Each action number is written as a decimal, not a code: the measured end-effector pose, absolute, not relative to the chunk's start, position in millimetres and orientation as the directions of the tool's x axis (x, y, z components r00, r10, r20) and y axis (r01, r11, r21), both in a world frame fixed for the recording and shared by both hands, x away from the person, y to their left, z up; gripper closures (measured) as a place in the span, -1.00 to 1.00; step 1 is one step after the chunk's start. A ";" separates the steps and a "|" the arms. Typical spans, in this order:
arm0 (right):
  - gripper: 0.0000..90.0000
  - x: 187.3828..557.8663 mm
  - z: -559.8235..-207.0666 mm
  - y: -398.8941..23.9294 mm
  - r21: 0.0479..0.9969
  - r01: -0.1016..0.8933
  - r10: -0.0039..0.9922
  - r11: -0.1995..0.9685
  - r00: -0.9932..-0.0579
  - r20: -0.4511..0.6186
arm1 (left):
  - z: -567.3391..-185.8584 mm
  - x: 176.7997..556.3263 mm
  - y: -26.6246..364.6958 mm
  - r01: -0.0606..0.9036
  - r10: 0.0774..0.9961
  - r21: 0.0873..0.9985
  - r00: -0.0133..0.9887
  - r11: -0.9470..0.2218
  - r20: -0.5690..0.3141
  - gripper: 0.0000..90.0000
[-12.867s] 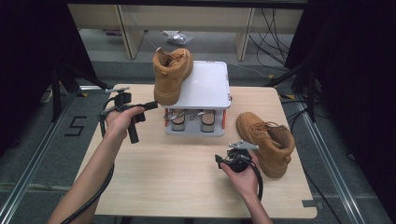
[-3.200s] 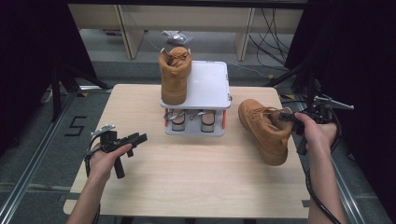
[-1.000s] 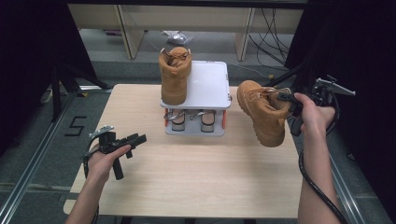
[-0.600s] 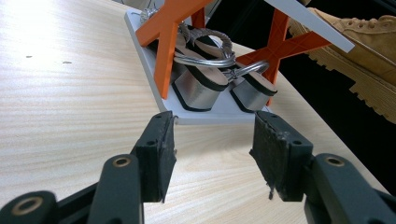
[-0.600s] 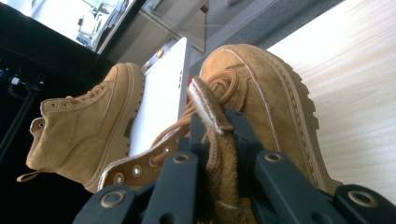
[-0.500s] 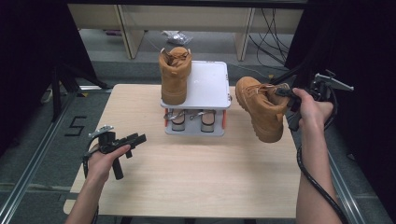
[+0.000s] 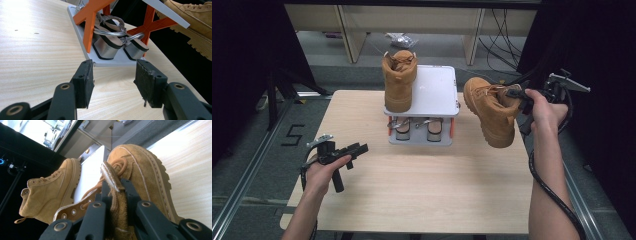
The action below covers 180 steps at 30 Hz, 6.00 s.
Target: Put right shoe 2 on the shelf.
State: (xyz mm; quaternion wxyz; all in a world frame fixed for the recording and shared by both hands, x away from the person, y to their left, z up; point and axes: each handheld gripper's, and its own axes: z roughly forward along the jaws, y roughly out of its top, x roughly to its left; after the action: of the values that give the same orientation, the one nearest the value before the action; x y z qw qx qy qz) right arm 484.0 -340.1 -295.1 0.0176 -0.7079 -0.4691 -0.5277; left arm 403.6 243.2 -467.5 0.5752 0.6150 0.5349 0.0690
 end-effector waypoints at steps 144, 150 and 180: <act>0.84 561.6 -255.8 -235.2 0.479 0.673 0.590 -0.563 -0.079 0.804 | -470.1 403.5 253.1 0.582 0.739 0.779 0.415 0.234 -0.531 0.07; 0.84 564.4 -256.7 -226.4 0.473 0.680 0.584 -0.560 -0.080 0.808 | -470.8 403.7 253.9 0.582 0.741 0.779 0.414 0.231 -0.529 0.07; 0.82 577.5 -267.6 -203.6 0.449 0.679 0.561 -0.581 -0.065 0.825 | -471.5 403.7 254.8 0.584 0.739 0.778 0.414 0.232 -0.531 0.07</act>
State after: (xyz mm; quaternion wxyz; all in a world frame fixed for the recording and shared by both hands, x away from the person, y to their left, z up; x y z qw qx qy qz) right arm 577.5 -203.6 -267.6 0.0516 -0.6817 -0.4546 -0.5709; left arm 403.7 254.8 -471.5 0.5725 0.6158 0.5371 0.0679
